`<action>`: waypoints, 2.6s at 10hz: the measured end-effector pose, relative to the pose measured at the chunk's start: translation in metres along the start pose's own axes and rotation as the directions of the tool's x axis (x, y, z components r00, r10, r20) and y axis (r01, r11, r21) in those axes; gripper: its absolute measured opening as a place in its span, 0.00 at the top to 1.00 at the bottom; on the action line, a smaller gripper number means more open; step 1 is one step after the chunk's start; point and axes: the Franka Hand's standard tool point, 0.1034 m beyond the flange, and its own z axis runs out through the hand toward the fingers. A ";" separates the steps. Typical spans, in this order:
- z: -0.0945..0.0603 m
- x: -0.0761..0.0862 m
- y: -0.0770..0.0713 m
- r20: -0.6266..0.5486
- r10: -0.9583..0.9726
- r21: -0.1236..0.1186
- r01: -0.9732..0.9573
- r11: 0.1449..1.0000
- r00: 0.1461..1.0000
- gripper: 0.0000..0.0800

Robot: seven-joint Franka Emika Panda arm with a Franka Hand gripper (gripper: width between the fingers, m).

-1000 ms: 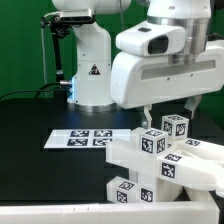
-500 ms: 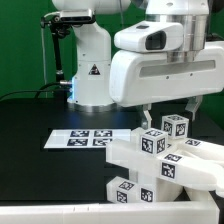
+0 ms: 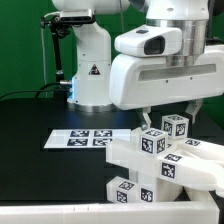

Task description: Assemble chair

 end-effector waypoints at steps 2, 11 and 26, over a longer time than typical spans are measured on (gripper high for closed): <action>0.002 0.000 0.001 0.002 0.002 0.000 -0.002 1.000 1.000 0.56; 0.003 -0.003 -0.001 0.006 0.330 0.000 -0.330 0.944 0.944 0.65; 0.008 -0.007 -0.003 0.008 0.698 0.016 -0.698 0.716 0.716 0.19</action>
Offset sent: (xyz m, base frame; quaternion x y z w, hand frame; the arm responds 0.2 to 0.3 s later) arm 0.0000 0.0000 0.0000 0.0000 0.0000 0.0000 1.0000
